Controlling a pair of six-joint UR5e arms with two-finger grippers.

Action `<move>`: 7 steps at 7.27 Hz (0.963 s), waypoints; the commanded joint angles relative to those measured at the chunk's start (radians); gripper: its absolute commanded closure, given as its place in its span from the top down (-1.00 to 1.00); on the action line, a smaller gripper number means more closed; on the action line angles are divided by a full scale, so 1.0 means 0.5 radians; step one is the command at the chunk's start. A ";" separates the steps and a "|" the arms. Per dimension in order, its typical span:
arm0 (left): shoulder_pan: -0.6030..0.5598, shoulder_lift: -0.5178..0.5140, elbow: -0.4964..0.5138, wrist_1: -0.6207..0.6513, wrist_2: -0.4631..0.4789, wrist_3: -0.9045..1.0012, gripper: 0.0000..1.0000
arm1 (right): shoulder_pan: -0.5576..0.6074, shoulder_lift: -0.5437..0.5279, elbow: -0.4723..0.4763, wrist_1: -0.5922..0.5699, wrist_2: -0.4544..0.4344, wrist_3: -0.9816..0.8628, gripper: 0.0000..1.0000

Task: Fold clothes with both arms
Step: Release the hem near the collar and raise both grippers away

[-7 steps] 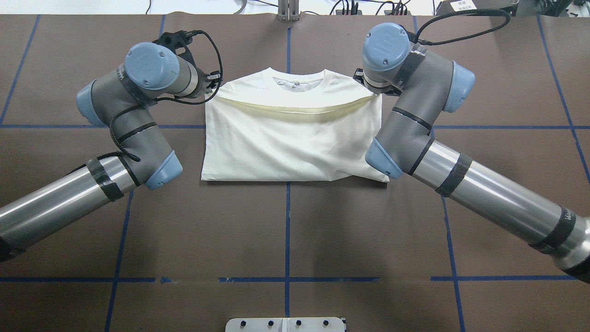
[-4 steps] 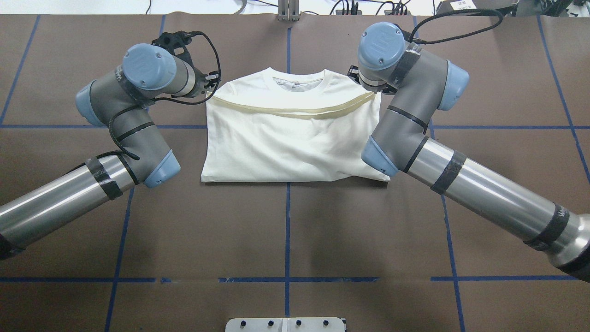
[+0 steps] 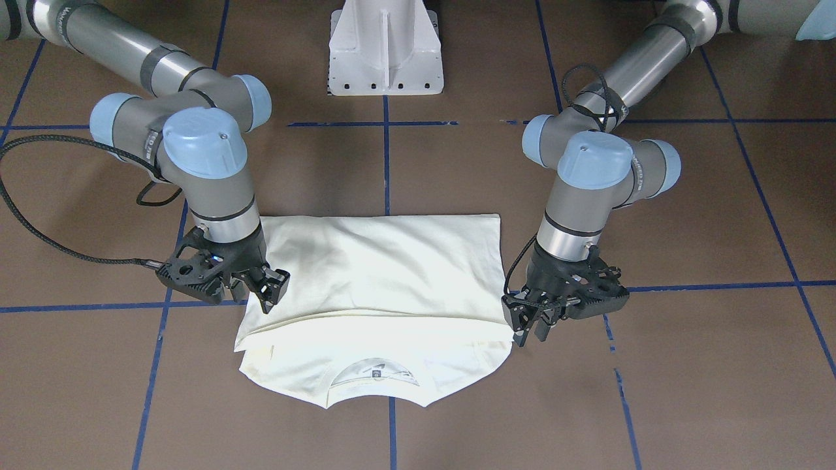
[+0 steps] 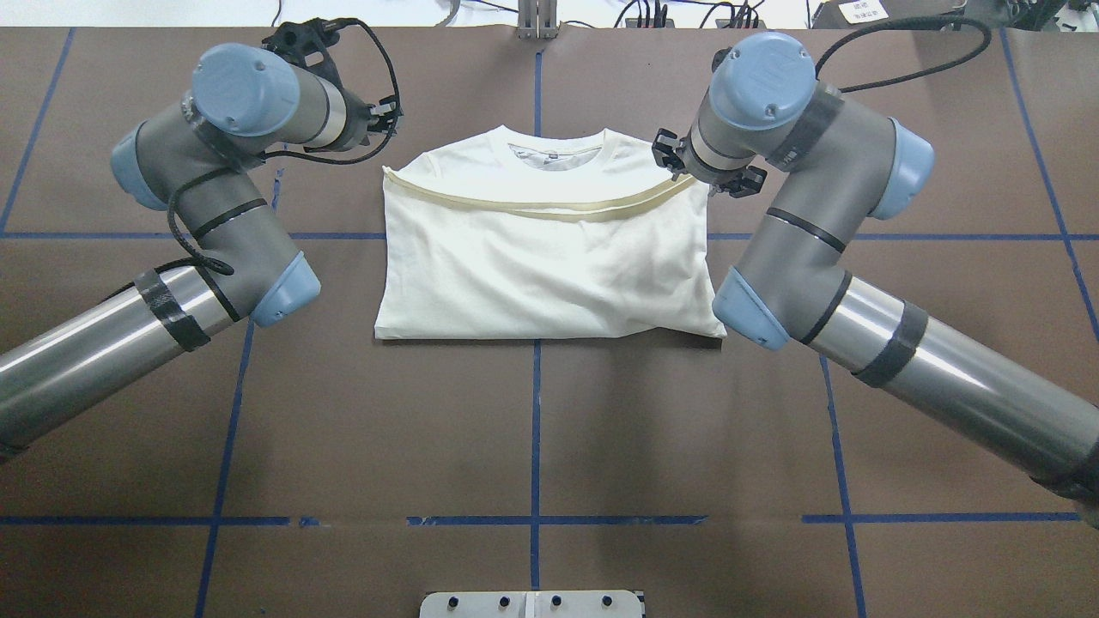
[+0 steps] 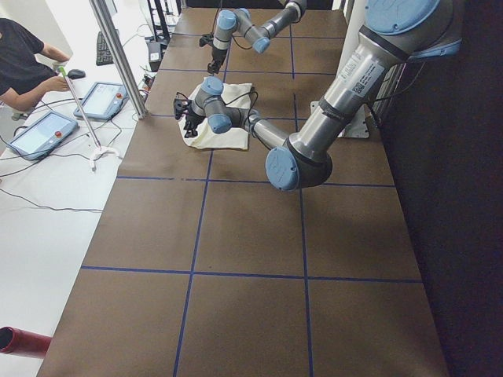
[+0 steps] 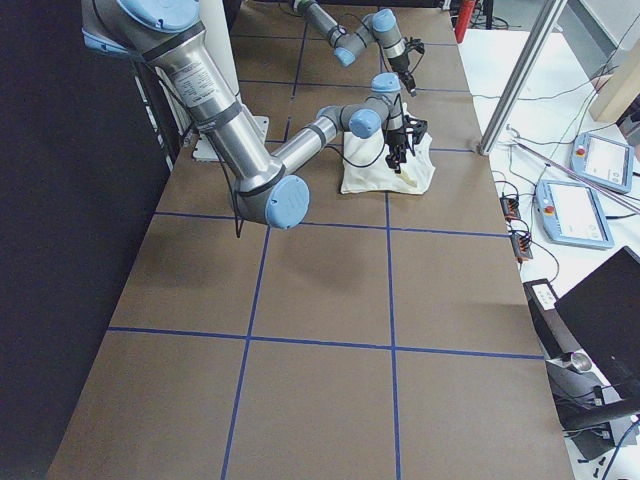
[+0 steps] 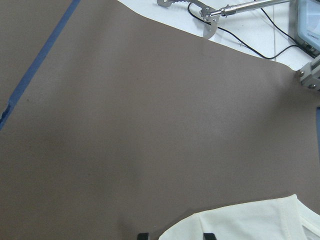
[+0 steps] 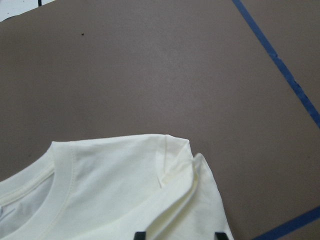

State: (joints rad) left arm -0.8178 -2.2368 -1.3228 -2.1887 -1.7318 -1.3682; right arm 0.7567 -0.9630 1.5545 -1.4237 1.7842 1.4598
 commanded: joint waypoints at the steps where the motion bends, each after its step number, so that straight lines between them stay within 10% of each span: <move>1: -0.076 0.226 -0.255 -0.153 -0.205 0.000 -0.04 | -0.138 -0.331 0.323 0.022 0.018 0.269 0.39; 7: -0.067 0.267 -0.361 -0.136 -0.187 0.009 -0.03 | -0.409 -0.525 0.413 0.132 -0.003 0.685 0.39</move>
State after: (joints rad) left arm -0.8515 -2.1034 -1.5042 -2.2575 -1.8274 -1.3679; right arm 0.5713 -1.2195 1.7640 -1.3835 1.7843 1.7773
